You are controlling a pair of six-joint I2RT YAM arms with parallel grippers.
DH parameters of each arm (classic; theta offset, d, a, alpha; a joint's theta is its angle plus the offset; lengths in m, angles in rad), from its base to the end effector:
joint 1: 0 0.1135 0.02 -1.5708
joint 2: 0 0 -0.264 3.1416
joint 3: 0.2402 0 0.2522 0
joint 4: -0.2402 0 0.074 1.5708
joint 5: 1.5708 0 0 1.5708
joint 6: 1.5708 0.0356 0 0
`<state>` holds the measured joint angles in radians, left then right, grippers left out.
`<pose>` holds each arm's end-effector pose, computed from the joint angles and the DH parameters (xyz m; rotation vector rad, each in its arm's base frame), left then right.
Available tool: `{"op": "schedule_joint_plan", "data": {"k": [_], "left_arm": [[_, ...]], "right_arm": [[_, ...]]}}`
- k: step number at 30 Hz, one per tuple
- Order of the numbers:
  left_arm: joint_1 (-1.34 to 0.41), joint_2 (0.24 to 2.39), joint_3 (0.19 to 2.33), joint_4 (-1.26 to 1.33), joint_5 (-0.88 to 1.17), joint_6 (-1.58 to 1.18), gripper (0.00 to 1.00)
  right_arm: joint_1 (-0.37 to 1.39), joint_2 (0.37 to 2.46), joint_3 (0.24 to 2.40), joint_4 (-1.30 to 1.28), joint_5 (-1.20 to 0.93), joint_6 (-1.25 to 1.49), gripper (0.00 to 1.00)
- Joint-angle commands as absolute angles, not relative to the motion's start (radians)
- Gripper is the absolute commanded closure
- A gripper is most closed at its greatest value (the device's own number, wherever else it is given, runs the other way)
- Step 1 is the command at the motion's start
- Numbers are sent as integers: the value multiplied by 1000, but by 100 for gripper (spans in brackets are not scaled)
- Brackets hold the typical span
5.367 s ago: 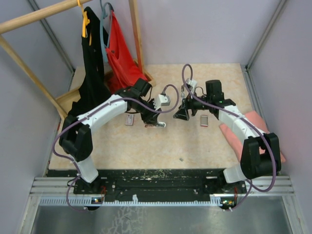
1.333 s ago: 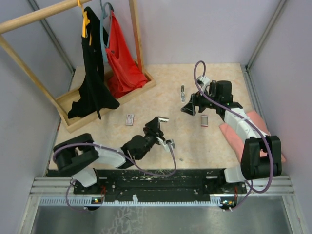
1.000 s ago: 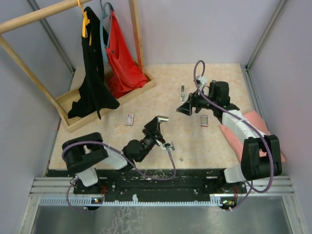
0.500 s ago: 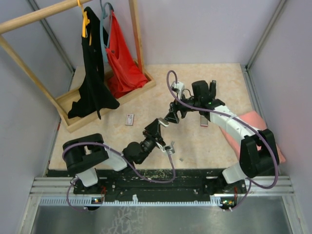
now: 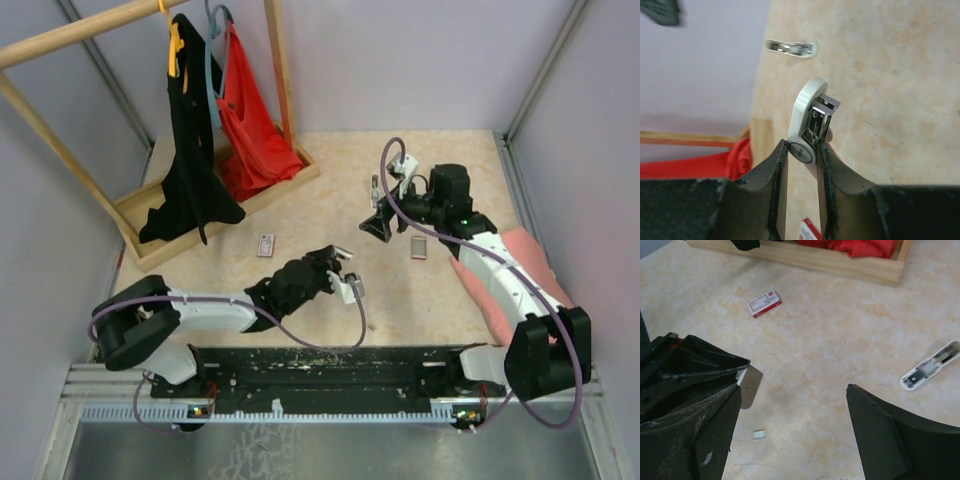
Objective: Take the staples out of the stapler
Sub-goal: Unload the staple at the center of the board.
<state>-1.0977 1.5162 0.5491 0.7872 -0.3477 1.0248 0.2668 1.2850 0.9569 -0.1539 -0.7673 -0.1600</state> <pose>0.1474 -0.2613 0.1903 1.3849 1.0639 0.2507 0.2685 0.0990 0.2985 -0.8789 1.8052 0.8492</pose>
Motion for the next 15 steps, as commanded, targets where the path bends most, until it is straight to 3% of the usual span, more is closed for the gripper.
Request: {"op": "schedule_joint_plan", "data": {"k": [1,10,15], "left_arm": [[-1020,1476,681,250,-132,783,100],[-846,1504,884,-109,226,640,100],[-777,1521,947,-211,388,599,100]], "right_arm": [[259,1191,959,-104,-773,-282,14],[259,1126,963,-294,-860,-664,11],[259,1104,910,-285,-901,-794,15]]}}
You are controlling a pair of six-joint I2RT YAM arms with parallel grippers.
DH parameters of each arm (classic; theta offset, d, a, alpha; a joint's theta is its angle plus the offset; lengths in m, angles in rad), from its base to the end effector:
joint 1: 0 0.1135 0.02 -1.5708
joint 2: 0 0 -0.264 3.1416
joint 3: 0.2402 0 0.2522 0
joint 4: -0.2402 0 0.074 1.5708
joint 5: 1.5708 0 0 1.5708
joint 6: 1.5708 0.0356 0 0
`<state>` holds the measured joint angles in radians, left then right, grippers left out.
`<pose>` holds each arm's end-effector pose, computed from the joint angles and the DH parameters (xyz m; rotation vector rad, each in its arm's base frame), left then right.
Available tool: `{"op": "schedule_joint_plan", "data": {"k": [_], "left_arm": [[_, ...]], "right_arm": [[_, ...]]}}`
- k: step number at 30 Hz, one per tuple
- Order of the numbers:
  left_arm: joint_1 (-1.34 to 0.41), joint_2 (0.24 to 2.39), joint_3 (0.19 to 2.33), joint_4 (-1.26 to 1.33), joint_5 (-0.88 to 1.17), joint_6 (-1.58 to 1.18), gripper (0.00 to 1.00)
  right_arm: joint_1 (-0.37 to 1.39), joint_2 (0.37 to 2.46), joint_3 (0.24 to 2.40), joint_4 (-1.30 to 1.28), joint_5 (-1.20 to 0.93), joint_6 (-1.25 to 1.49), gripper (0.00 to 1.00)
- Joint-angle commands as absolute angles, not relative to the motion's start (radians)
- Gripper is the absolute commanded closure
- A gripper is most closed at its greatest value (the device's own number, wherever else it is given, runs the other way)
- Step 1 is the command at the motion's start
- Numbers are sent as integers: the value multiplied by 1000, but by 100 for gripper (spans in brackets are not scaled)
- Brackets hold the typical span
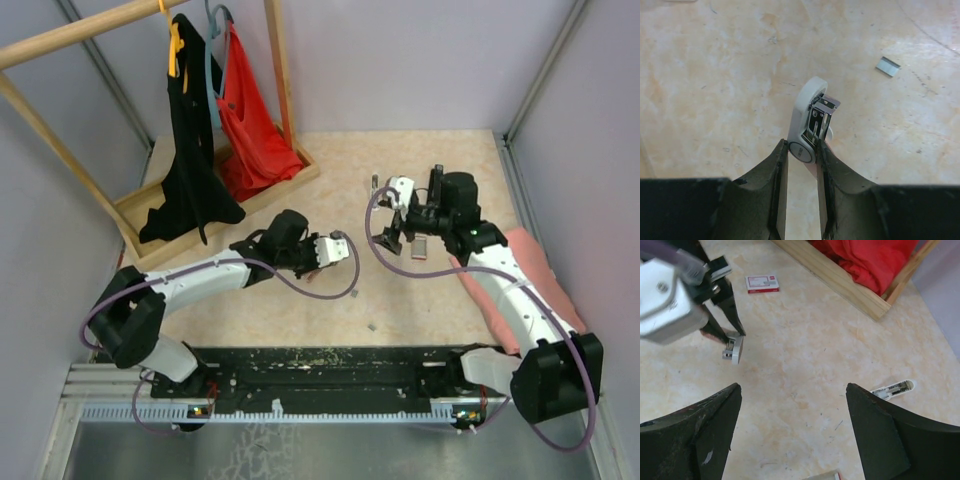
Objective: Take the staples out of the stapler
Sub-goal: Unload the staple at the center of the board.
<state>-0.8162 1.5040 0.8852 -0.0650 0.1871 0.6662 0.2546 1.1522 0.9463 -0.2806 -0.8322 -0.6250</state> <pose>0.2152 -0.2385 0.2148 1.5963 1.5951 -0.2912 0.2366 0.0888 0.3176 -1.2481 1.4820 0.6056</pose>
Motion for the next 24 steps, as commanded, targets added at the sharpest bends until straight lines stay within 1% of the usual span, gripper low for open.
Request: {"op": "schedule_joint_plan", "data": {"k": [1,6,10,14,17,24], "left_arm": [[-768,1530,957,-227,411,591,100],[-723,1574,1013,-300,521,557,99],[-694,1634,1083,-372,576,530,99],[-667,1716,1177,-470,644,514,99],[-654,1762,1218,-514,678,502,99],[-647,1817,1266,-580,718,523,99]], "right_arm": [[259,1097,896,-283,-917,-830,16],[282,1039,815,-289,-955,-1012,17],[339,1033,792,-370,-917,-1226,18],[416,1039,772,-416,-868,-1360,18],[456,1056,764,-429,-843,-1411,19],[544,1120,761,-407,-741,-1434,23]]}}
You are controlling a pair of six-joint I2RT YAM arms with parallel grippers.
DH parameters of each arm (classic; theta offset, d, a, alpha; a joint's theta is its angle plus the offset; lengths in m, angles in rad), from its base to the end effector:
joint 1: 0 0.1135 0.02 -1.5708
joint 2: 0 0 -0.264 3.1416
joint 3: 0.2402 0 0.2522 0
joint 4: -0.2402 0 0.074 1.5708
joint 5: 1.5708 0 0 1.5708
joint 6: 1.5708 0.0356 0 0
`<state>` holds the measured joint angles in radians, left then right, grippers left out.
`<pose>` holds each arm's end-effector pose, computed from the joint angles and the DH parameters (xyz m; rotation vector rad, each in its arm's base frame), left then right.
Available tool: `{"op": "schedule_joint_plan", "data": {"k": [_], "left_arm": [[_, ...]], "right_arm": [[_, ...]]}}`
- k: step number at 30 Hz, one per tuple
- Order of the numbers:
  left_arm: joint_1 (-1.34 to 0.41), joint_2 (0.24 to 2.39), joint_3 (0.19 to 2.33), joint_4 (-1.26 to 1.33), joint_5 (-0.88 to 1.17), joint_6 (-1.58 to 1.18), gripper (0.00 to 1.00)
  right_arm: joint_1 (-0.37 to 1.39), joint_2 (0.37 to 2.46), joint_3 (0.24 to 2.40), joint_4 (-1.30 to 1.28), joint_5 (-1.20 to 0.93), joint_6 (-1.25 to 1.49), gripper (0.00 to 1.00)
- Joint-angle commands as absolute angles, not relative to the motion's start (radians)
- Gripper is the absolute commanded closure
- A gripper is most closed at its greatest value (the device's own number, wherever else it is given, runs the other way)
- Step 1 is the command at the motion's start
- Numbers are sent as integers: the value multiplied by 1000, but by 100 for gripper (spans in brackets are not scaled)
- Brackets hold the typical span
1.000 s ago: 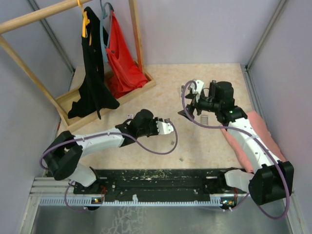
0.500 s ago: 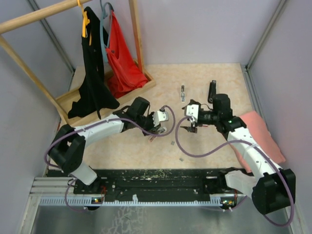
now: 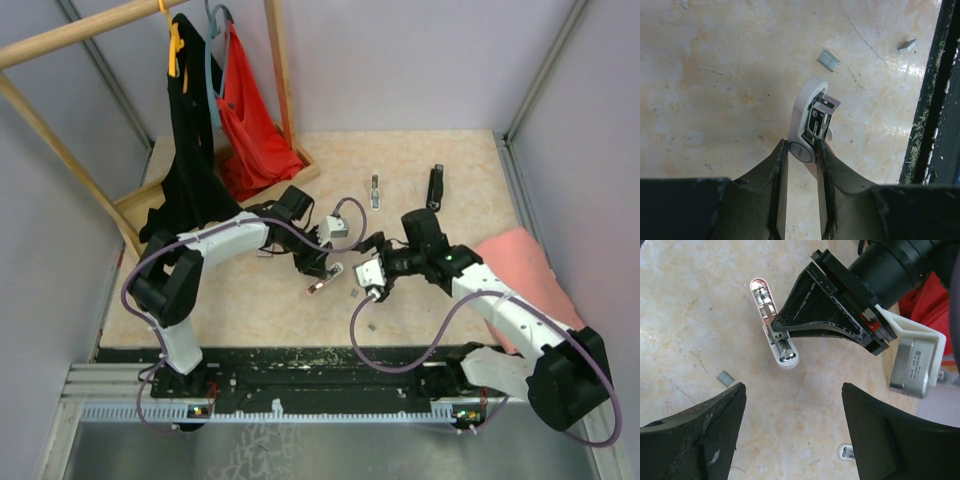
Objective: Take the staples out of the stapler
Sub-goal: Unload the staple at the center of the board, then place the stapler at the center of the board.
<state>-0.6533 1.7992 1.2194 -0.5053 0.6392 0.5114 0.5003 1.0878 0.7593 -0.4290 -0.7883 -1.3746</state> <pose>0.2773 -0.2390 0.1959 1.5879 2.0285 -0.8927 0.1815 0.1280 0.2570 -1.8868 0.9257 0.4023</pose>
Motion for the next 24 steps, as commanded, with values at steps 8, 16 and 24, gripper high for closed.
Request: {"op": "schedule_joint_plan", "data": {"k": [8,16,24], "left_arm": [[-647,1836,1283,-624,769,553,99],[-647,1836,1288,-641,787,569,99],[-649,1833,1283,-658,797,585,99]], "right_arm": [[622,1206,763,-393,-678,-1432,25],[695,1283,772,-335,-598,-1390,27],[740,1355,831,-354,-575,-1337,33]]}}
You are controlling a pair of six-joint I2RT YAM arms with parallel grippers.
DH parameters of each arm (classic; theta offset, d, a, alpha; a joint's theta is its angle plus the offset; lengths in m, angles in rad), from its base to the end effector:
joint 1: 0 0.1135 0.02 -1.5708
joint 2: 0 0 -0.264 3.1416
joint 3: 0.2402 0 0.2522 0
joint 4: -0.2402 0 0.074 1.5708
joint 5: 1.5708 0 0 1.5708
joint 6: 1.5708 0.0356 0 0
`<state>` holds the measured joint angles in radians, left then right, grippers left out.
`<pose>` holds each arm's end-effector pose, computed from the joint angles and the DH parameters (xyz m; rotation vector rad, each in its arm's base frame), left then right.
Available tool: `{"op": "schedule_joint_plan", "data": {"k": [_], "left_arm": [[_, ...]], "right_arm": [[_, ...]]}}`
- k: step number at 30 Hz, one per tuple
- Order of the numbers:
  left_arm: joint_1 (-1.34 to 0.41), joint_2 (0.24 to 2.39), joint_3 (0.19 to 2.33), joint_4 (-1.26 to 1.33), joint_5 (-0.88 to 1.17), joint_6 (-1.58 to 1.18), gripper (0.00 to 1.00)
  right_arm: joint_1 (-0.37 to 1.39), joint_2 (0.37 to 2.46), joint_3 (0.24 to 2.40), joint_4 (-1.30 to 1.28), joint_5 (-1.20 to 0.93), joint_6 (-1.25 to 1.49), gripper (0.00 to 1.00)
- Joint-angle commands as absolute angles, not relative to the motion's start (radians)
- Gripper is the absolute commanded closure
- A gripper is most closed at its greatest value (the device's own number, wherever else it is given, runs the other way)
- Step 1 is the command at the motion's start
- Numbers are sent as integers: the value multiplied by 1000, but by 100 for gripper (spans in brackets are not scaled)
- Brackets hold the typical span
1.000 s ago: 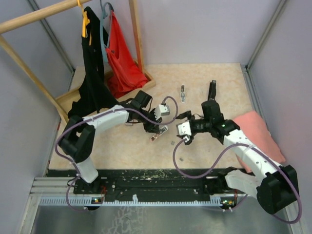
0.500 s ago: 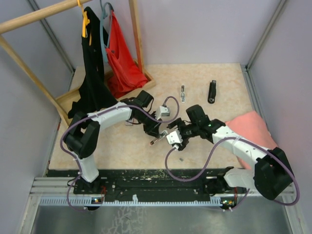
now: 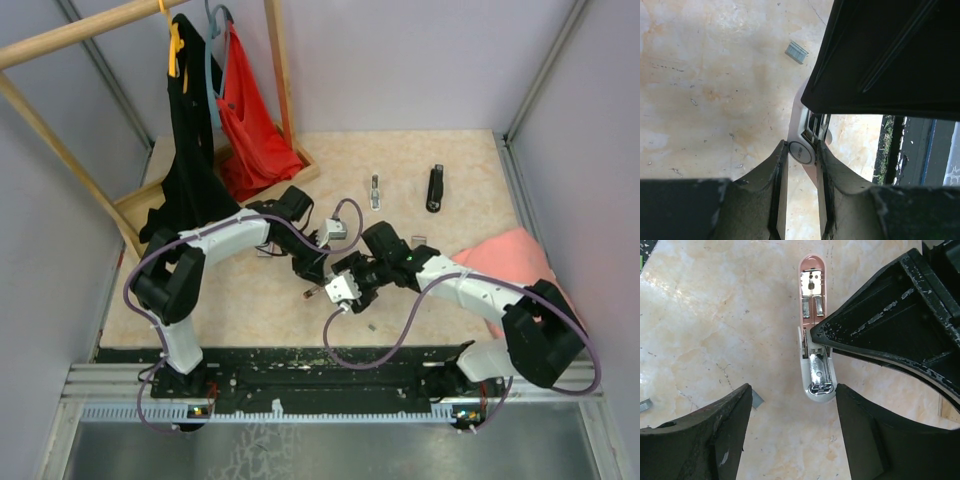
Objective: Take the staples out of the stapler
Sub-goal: Place the stapler at the center of the board.
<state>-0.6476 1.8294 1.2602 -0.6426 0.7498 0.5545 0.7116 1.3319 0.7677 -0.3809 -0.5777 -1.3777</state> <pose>0.2735 -0.2373 0.1936 1.6432 2.0642 -1.0567 0.1822 0.1828 0.2056 -2.1391 0.9819 0.4102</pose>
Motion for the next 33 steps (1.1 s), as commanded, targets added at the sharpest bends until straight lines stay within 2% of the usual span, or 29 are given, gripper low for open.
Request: {"op": "schedule_joint_plan", "data": {"k": [1,6,14,24,28,31,33], "left_arm": [[-649,1834,1282,-659,798,586,99],[-650,1832,1280,-661,806,587,99],[-650,1833,1283,-665,815,586,99],[-652,1832,1284,-669,815,589,99],[-653,1831,1283,-669,815,589,99],[-652,1831,1284,-670,815,591,99],[-652,1833,1285,-672,815,597,99]], "right_arm": [[747,1361,834,-348,-571,-1328,33],[767,1368,819,-246,-526,-1236,35],[788,1394,805,-222,-508,-1213,38],[803,1419,822,-230,-492,-1190,51],[813,1420,821,-212,-479,-1178,59],[815,1421,821,-209,-480,-1170,74],[816,1419,820,-209,-481,-1170,88]]}}
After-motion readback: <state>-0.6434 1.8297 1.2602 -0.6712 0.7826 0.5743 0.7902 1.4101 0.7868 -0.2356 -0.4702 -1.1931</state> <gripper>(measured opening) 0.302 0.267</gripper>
